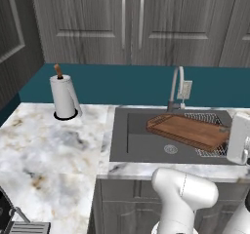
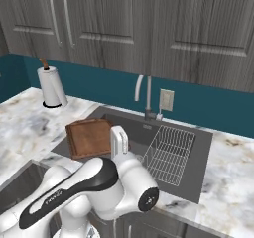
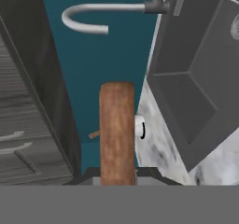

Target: Move the cutting board and knife to the sink. Then move spray from the cabinet to the counter.

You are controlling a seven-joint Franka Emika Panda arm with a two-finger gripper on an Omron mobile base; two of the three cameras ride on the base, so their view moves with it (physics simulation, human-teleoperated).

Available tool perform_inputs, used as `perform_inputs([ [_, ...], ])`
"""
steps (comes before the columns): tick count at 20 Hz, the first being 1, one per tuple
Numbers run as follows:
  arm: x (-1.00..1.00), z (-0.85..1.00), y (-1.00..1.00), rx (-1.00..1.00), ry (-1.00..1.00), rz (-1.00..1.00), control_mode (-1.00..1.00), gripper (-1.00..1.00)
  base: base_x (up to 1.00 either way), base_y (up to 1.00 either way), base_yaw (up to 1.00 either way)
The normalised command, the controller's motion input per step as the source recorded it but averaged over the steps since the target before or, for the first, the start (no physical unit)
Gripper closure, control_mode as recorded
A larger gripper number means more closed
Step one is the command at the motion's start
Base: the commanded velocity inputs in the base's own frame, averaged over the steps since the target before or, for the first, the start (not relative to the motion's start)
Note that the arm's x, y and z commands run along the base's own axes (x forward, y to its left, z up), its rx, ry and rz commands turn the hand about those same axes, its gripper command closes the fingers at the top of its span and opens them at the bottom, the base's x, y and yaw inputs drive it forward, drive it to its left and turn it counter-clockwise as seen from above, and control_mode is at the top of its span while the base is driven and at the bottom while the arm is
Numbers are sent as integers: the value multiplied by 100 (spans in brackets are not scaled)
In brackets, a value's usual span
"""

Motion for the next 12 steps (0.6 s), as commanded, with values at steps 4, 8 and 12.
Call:
perform_inputs([
  [4, 34, -8, 2, -6, 14, -2, -100, 100, 0, 0, 0],
  [8, 31, -10, 0, -8, 8, 0, -100, 100, 0, 0, 0],
  [12, 17, -16, -5, -5, 1, 0, -100, 100, 0, 0, 0],
])
